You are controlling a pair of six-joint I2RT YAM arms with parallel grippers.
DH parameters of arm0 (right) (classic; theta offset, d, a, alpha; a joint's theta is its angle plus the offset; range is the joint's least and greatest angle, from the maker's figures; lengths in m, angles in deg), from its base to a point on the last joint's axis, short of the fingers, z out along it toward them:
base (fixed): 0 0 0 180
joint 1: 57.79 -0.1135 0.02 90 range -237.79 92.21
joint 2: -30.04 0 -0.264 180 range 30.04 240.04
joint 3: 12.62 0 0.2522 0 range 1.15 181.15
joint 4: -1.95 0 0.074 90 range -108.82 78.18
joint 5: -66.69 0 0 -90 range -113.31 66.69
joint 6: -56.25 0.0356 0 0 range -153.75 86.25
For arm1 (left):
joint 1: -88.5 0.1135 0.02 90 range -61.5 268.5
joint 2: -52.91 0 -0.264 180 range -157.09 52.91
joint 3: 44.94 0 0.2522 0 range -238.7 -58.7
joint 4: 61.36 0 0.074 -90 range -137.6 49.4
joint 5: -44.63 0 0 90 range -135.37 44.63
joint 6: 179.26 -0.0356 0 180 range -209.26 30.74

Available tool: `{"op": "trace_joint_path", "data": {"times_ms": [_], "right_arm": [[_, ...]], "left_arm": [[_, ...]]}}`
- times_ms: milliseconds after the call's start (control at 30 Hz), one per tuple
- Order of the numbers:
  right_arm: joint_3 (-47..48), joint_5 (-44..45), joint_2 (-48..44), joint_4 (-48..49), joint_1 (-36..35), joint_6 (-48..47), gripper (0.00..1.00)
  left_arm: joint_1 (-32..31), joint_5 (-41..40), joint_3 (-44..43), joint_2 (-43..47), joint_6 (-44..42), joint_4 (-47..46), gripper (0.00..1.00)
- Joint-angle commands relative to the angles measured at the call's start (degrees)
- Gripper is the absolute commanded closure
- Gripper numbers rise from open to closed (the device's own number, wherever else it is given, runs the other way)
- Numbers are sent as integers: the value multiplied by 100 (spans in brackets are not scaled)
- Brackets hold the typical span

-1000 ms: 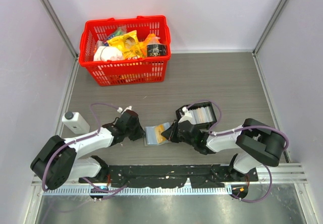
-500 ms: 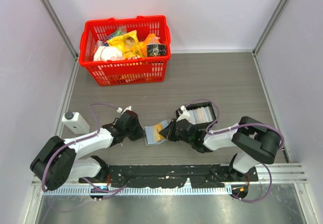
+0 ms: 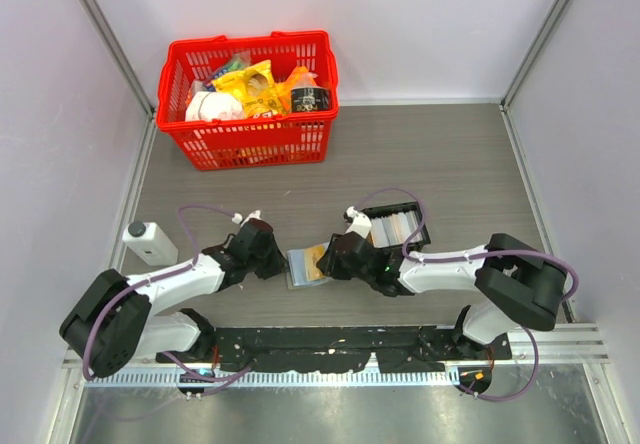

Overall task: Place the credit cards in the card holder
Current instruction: Insert the credit card into the card holder.

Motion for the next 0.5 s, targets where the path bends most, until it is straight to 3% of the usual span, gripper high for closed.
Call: {"op": "trace_joint_path", "data": {"times_ms": [0, 467], "right_arm": [[372, 492, -293, -995, -48, -505, 67], [1049, -492, 690, -609, -40, -1084, 65]], "left_arm": [[-26, -98, 144, -218, -117, 323, 100], [-17, 113, 30, -420, -188, 182, 100]]}}
